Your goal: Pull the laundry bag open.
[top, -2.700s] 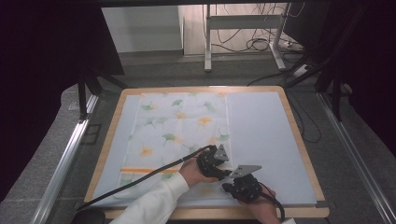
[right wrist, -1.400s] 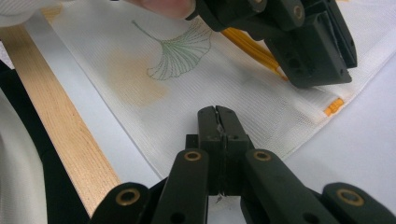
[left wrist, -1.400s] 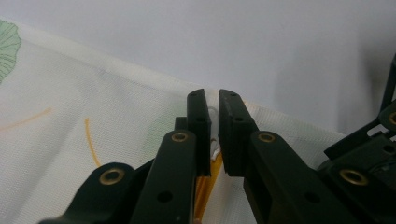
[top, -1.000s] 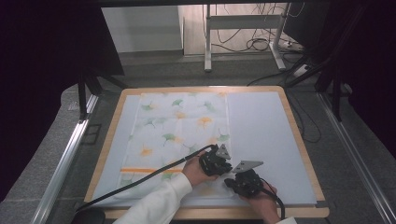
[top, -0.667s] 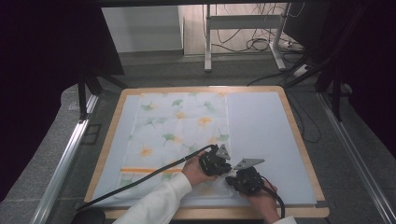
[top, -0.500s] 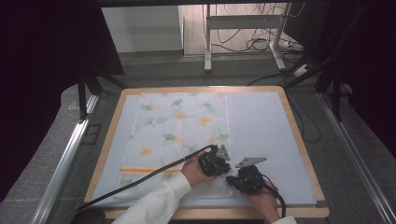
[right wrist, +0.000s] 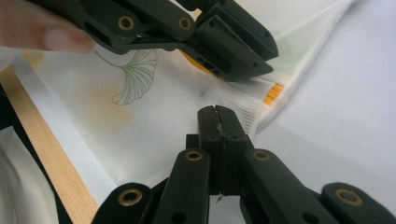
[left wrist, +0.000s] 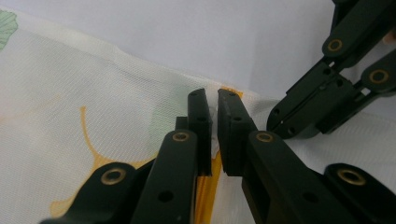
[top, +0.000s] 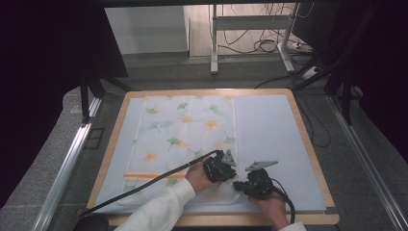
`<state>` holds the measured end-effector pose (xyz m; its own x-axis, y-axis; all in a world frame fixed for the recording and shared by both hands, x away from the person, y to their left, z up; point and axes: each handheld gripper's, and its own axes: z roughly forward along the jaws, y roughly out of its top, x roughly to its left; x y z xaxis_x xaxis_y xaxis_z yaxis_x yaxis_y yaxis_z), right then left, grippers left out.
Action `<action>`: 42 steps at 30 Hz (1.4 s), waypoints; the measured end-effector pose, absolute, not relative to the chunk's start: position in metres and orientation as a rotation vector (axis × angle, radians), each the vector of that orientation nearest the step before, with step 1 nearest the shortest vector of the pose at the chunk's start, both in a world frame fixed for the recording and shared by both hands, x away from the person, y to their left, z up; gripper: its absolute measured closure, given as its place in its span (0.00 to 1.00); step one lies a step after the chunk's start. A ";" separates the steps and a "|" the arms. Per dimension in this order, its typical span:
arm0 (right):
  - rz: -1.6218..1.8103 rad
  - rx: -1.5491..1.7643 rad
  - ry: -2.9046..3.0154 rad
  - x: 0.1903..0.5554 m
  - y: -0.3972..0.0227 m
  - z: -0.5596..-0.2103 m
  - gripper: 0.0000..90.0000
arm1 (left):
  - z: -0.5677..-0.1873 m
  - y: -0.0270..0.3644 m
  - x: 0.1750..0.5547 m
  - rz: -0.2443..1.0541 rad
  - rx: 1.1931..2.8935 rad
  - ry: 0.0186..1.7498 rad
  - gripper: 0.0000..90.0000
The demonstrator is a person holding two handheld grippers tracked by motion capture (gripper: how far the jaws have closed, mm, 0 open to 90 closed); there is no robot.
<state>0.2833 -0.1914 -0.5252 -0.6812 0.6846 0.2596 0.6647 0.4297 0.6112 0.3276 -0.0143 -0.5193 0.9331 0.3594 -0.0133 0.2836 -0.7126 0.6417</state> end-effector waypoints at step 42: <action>1.092 1.326 2.565 0.303 -0.187 -0.521 1.00 | -0.524 0.005 0.325 0.116 2.385 0.487 0.99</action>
